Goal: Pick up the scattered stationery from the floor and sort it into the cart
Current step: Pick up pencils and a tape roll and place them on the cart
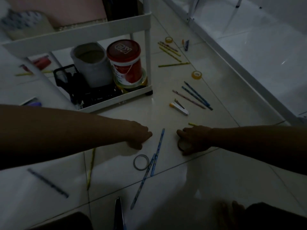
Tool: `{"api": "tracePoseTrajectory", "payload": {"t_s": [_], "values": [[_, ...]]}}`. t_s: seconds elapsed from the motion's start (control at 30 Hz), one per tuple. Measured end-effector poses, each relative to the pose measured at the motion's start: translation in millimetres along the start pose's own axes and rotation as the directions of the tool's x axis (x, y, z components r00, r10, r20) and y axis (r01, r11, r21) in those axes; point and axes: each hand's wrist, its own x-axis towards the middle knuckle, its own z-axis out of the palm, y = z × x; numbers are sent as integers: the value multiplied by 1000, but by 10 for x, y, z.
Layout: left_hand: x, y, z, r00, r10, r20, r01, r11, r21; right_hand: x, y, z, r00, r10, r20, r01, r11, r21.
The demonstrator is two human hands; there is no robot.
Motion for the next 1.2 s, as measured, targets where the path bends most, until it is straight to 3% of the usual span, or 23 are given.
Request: {"api": "tracePoseTrajectory", "payload": {"t_s": [0.1, 0.23, 0.47, 0.57, 0.7, 0.83, 1.0, 1.2], "values": [[7, 135, 13, 998, 31, 57, -31, 999, -10, 19, 22, -26, 999, 27, -38, -25, 998, 62], [40, 180, 52, 994, 67, 88, -69, 997, 20, 21, 35, -103, 984, 22, -180, -27, 999, -26], [28, 173, 18, 992, 82, 101, -84, 996, 19, 144, -47, -490, 894, 9, -448, -5, 1000, 9], [0, 124, -18, 996, 61, 59, -60, 998, -22, 251, -150, -688, 767, -23, -641, 66, 997, 43], [-69, -159, -66, 985, 13, -169, -19, 999, -32, 336, -300, -1061, 508, -55, -860, 185, 982, 47], [-177, -589, -49, 929, -154, -337, 187, 980, 68, 348, -500, -1523, 255, -36, -966, 270, 962, 35], [-385, -984, 41, 855, -318, -410, 333, 942, -36, 328, -711, -2085, -13, -56, -998, 222, 973, -58], [-442, -1059, 289, 891, -368, -266, 343, 930, -136, 352, -904, -2573, -95, 16, -995, 207, 978, -4]]}}
